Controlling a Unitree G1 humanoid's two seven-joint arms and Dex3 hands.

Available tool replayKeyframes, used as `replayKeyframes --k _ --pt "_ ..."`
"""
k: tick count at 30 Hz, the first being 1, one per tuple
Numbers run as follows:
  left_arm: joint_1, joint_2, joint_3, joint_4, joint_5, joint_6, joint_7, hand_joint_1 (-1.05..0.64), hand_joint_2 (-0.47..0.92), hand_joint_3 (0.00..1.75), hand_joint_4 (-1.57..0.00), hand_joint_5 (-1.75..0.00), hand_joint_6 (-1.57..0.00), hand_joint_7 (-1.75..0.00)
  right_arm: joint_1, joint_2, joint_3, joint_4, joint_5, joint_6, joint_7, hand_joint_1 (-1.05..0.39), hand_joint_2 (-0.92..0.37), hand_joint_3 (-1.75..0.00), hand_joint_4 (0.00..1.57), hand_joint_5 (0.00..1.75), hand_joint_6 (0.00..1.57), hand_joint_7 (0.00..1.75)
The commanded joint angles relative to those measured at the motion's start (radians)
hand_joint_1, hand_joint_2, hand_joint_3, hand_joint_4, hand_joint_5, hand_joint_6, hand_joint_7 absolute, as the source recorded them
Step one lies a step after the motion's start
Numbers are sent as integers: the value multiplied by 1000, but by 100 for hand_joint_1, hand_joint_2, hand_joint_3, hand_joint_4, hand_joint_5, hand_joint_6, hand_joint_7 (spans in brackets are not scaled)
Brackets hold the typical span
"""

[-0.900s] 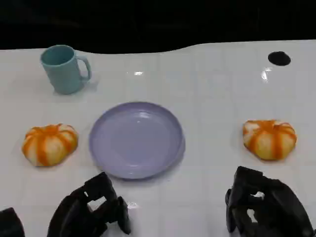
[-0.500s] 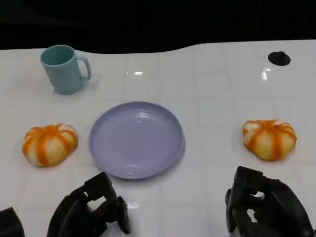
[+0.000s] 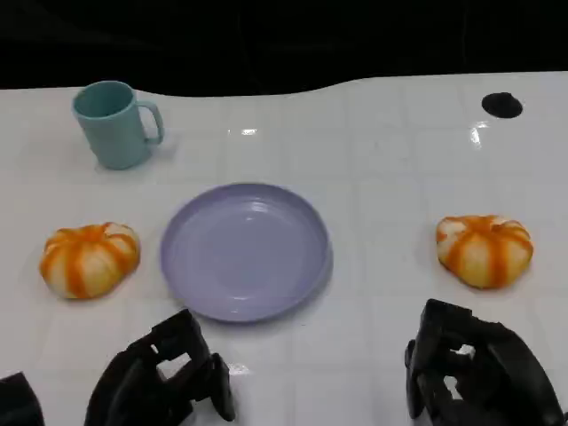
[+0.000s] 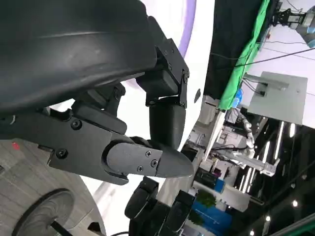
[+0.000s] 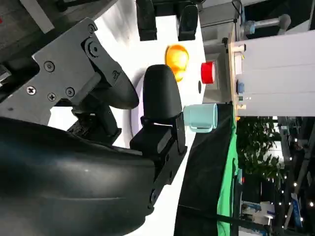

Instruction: Grasp the bread from the table and place it into the plate.

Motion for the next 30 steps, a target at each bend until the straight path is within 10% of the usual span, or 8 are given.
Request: replayKeyframes --k 1,7,18,30 --pt "-1 16 8 2 -5 -2 3 -63 92 21 -79 -175 -67 -160 1 -5 -15 -9 6 -11 -4 -9 -45 -148 82 175 67 159" --pt "1 16 7 0 -2 -4 5 -63 92 22 -79 -175 -67 -160 3 -8 -16 -24 -4 -28 -12 -18 -52 -121 67 166 63 145" --pt "-3 18 9 10 -4 -11 -3 -63 92 22 -78 -175 -66 -160 -39 -5 -47 -2 -14 -177 -24 -25 -39 -129 41 147 34 121" --pt "-4 18 9 13 -5 -10 -3 -64 92 22 -79 -175 -67 -159 -95 -73 -102 58 -227 -392 -144 -37 -80 -45 24 72 36 37"
